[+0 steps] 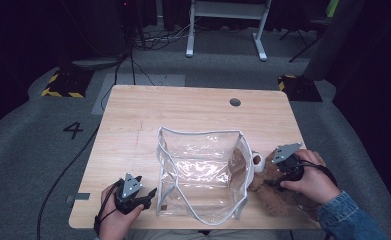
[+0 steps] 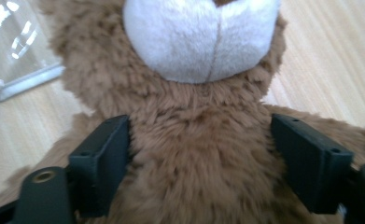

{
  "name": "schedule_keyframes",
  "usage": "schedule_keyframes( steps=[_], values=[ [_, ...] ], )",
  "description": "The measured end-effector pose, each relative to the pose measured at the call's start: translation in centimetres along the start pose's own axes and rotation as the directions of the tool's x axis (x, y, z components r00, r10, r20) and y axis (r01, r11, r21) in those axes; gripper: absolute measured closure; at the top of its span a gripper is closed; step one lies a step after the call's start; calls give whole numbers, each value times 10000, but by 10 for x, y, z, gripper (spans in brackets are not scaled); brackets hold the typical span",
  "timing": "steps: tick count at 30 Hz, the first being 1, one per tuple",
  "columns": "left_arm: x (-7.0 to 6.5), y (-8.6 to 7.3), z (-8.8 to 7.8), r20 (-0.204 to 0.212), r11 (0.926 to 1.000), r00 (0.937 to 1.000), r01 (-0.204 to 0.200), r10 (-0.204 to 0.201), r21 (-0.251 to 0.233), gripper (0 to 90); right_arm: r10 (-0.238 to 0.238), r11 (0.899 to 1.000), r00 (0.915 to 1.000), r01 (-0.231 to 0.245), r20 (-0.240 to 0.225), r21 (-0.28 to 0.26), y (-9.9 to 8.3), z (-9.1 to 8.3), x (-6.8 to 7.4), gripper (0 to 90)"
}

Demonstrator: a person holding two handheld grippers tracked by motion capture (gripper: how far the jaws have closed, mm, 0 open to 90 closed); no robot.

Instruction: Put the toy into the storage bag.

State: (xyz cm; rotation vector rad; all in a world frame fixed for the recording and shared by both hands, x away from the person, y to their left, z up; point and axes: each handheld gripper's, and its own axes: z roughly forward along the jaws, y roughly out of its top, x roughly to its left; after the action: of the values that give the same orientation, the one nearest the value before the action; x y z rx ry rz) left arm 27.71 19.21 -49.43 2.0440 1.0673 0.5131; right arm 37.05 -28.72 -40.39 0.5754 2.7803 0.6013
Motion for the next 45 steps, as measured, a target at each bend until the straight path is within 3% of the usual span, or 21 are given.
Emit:
schedule_keyframes(
  steps=[5,10,11,21,24,25,26,27,28,30,33,34,36,39,40,42,44,45],
  values=[
    [0,-3,-1,-12,10000,10000,-22,22,33,317,118,9997,9991,-108,-413,241,1,13,-6,251],
    [0,-4,-2,-62,10000,10000,-3,3,44,317,10,9988,9992,10,-409,493,0,18,-4,296],
    [0,-4,-2,-47,10000,10000,-35,36,47,317,-396,9960,9987,420,-317,791,0,20,-2,301],
    [-2,-4,-1,0,10000,10000,-17,17,31,319,-381,9985,9980,400,-503,373,-6,25,-3,373],
    [-1,-4,-1,24,10000,10000,-15,15,36,319,-720,9949,9965,748,-426,674,-4,27,-1,459],
    [-1,-4,-1,24,10000,10000,-15,15,36,319,-720,9949,9965,748,-426,674,-4,27,-1,459],
    [-1,-5,-1,49,10000,10000,-24,24,44,319,-667,9936,9970,700,-396,888,-1,27,2,537],
    [-1,-5,-1,49,10000,10000,-24,24,44,320,-667,9936,9970,700,-396,888,-1,27,2,537],
    [-1,-5,-1,57,10000,10000,-27,27,33,320,-598,9915,9976,634,-341,1139,1,26,4,623],
    [0,-5,-2,19,10000,10000,-19,19,15,321,-489,9913,9986,509,-192,1217,4,24,4,690],
    [1,-6,-2,-2,10000,10000,50,-50,-40,322,-350,9938,9994,346,17,1057,4,19,5,737],
    [2,-6,-3,2,10000,10000,64,-64,-50,322,-100,9986,9999,96,72,523,2,10,6,753],
    [3,-6,-3,45,9998,9998,172,-172,-112,322,157,9999,9994,-158,292,25,-3,-1,5,755],
    [3,-6,-3,50,9997,9998,199,-198,-135,324,427,9983,9983,-410,397,-418,-10,-16,2,753],
    [2,-5,-3,19,9997,9998,209,-209,-148,324,1174,9845,9925,-1120,326,-1352,-20,-33,-1,750],
    [1,-5,-2,64,9996,9998,210,-209,-195,324,1507,9635,9880,-1394,330,-2284,-28,-45,-3,747],
    [1,-4,-2,56,9997,9998,165,-164,-182,325,2081,9237,9779,-1902,187,-3326,-35,-58,-5,744],
    [1,-4,-2,56,9997,9998,165,-164,-182,324,2228,9131,9748,-2033,149,-3534,-37,-61,-6,743]
  ],
)
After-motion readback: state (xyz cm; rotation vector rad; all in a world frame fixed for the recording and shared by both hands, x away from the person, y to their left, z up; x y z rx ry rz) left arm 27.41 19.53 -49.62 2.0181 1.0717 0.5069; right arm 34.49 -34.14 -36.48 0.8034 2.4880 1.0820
